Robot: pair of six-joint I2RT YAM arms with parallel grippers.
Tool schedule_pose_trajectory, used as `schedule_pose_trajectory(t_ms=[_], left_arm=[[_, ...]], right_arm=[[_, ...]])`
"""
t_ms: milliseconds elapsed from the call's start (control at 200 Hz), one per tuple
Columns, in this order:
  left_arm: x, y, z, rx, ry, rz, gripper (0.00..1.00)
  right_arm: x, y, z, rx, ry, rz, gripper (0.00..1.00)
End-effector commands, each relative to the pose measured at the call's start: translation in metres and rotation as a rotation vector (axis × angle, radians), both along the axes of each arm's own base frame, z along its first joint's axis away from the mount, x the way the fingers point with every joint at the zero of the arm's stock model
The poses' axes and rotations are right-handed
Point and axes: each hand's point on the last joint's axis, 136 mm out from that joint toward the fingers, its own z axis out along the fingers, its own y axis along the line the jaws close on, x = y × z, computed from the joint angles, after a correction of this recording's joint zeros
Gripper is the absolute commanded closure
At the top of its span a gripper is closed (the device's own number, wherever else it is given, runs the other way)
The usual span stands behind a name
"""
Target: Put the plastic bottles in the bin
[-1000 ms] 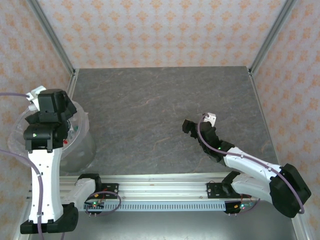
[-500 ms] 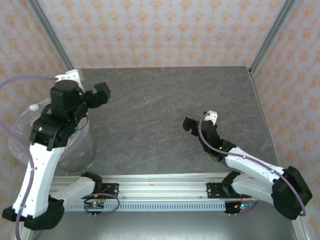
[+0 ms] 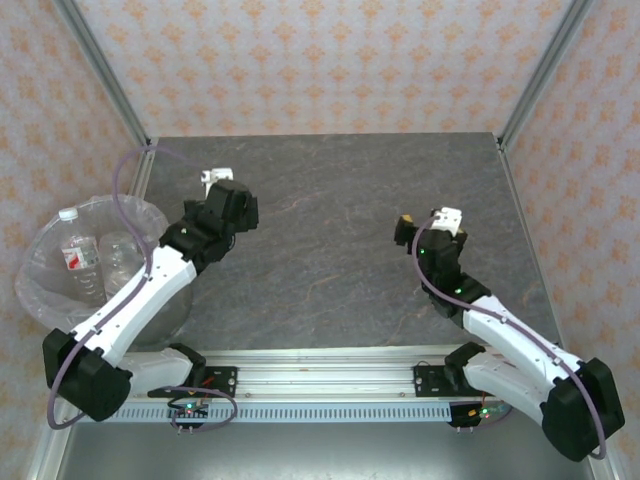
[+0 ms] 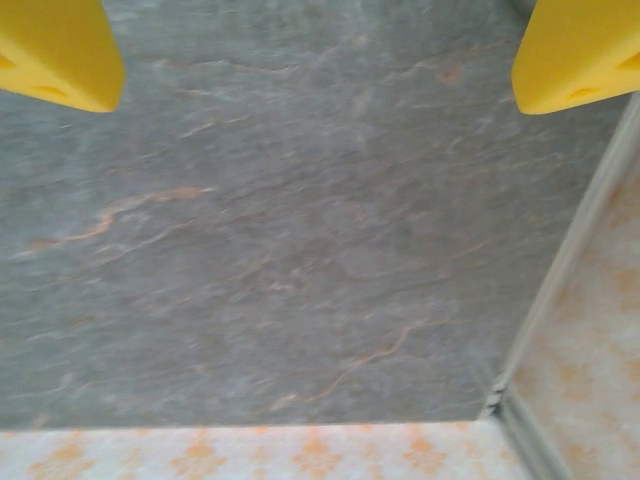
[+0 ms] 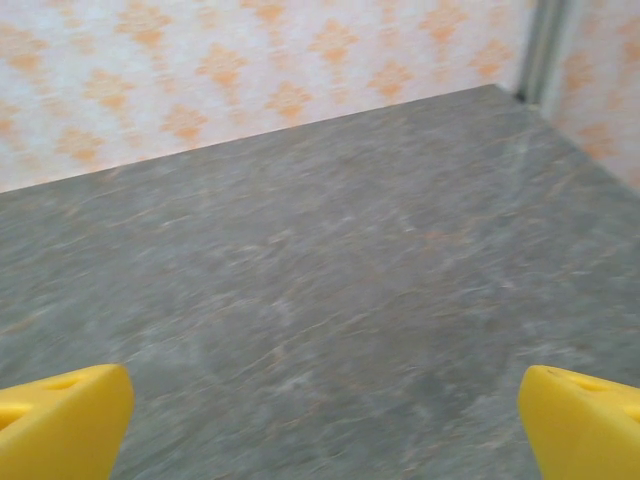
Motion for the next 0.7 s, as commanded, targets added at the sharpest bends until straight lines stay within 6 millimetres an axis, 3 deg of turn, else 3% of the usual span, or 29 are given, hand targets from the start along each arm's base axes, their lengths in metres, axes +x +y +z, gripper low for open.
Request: schedule_pose_trajectory(t_ms=[0,105,165,265,385,440,561,696], left_arm=[[-0.005,0.038,0.006,0.064,-0.134,0.117,0.0],[-0.018,0.072,-0.027,0.016,-0.134,0.207,0.0],[-0.02,0.081,-0.044,0.014,-0.144,0.207,0.0],[-0.019,0.083,-0.063,0.053,-0.181,0.186,0.0],[-0.005,0.077,-0.092,0.068,-0.112,0.135,0.0],[0.005,0.072,-0.106,0.078,-0.071,0.103,0.0],[0.03,0.057,-0.122,0.059,-0.076,0.021,0.0],[0.045,0.055,-0.121,0.093,-0.077,-0.014,0.0]], right_arm=[[-0.001,-0.027,-0.012,-0.065,0.03,-0.066,0.01],[-0.002,-0.053,-0.027,-0.087,0.058,-0.152,0.01],[-0.003,-0.069,-0.031,-0.087,0.089,-0.2,0.01],[-0.005,-0.092,-0.041,-0.125,0.104,-0.27,0.01],[-0.007,-0.117,-0.076,-0.094,0.171,-0.31,0.01],[0.001,-0.12,-0.084,-0.059,0.191,-0.285,0.01],[0.024,-0.119,-0.079,-0.047,0.14,-0.221,0.01],[0.044,-0.108,-0.087,-0.043,0.155,-0.123,0.01]])
